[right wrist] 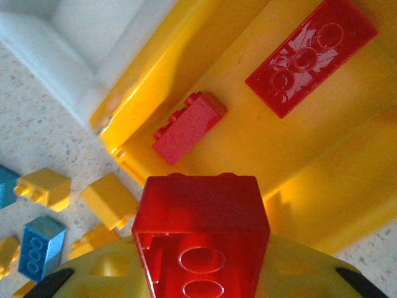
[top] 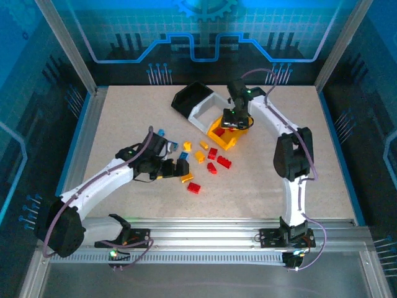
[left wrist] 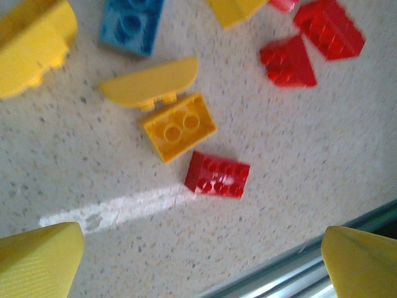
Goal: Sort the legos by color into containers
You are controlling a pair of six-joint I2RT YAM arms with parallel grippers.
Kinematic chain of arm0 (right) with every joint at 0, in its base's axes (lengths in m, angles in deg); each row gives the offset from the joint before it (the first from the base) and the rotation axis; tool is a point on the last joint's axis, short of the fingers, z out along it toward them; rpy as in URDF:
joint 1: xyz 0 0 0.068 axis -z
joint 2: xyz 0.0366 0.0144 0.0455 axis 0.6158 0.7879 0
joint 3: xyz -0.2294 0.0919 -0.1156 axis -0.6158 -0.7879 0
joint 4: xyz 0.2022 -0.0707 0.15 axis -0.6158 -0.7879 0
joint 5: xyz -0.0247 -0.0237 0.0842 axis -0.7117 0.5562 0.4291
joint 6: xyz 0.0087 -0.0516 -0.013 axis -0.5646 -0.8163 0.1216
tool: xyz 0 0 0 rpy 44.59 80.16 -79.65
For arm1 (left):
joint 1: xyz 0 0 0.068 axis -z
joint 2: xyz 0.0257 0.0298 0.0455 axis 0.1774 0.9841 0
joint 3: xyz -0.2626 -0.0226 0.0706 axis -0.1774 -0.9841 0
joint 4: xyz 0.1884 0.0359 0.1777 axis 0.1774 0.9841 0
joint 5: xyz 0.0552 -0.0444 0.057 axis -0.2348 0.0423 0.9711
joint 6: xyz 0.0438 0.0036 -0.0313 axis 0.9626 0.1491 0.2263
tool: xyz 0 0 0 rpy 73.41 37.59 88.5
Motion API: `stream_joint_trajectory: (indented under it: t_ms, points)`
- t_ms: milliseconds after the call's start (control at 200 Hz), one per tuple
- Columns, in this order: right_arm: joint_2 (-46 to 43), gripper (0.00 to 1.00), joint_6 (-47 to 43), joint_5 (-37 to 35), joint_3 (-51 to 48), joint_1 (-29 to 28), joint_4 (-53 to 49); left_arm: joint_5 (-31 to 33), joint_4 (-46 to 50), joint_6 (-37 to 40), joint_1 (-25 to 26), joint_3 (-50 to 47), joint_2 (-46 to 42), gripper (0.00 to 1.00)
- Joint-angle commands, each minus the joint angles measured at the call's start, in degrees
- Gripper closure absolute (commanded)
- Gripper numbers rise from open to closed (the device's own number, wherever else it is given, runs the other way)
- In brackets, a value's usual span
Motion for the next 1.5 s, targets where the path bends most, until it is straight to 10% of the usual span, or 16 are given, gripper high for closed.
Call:
stream_joint_trajectory:
  t_ms: [0, 670, 1496]
  points:
    - [2.8, 0.69, -1.0, 2.1, 3.9, 1.6, -3.3, 2.7, 2.9, 1.1, 3.3, -1.0, -0.4, 0.01]
    - [-1.2, 0.45, -0.6, 1.5, 0.9, 1.7, -2.8, 3.9, -0.3, 0.1, 9.9, 2.1, 7.9, 0.01]
    - [-39.3, 0.43, 8.0, 3.7, -42.6, 0.6, 7.3, 13.8, -0.3, 6.5, 19.2, 11.8, 29.9, 0.11]
